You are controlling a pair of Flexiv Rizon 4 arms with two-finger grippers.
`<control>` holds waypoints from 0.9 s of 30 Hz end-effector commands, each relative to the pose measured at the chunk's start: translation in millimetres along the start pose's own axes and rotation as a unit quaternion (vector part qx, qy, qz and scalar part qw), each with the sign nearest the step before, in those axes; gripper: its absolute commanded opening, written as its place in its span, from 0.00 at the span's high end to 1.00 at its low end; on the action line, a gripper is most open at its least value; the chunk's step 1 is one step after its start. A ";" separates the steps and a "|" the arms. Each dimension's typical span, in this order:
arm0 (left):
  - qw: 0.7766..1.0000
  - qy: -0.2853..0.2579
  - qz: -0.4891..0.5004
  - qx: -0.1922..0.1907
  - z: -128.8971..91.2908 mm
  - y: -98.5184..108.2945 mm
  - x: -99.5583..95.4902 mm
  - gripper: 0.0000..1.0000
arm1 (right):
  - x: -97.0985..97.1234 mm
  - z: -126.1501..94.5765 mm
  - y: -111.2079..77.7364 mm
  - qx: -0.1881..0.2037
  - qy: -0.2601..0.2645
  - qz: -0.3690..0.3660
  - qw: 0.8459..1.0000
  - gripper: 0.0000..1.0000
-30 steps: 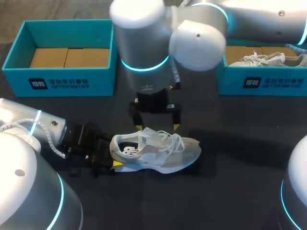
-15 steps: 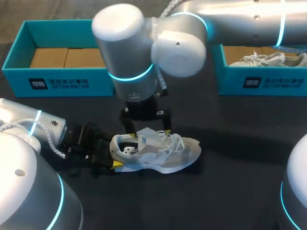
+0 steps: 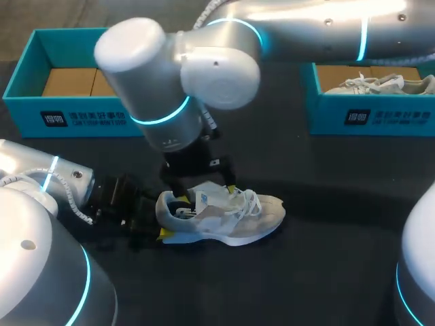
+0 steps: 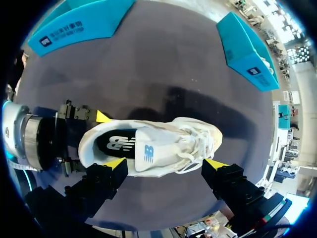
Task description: Take the shoe out of the shoebox, open the shoe tongue, remove and reinsert the insole, then place the shoe into the shoebox
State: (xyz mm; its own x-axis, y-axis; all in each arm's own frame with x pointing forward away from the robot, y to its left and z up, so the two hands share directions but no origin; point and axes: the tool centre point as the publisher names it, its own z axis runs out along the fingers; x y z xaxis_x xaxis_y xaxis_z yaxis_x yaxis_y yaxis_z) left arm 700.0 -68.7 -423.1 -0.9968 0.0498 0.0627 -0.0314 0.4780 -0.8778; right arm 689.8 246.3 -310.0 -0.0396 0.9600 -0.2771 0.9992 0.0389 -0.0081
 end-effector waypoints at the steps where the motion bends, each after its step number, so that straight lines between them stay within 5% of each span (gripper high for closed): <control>1: 1.000 0.000 0.000 -0.002 3.5 1.4 -1.6 1.00 | 10.7 6.4 -1.8 0.000 -0.096 0.136 0.986 0.00; 27: 1.000 0.000 0.000 -0.002 3.5 1.4 -1.6 1.00 | 8.2 37.3 4.8 0.023 -0.073 0.195 0.978 0.00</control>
State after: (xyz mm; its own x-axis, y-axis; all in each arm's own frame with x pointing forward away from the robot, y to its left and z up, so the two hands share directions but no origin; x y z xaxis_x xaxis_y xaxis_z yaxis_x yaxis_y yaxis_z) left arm 700.0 -68.7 -423.1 -0.9968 0.0499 0.0628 -0.0314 0.4779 -0.8778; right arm 699.8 245.4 -343.5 -0.0274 0.9128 -0.4076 0.9972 -0.0034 -0.0746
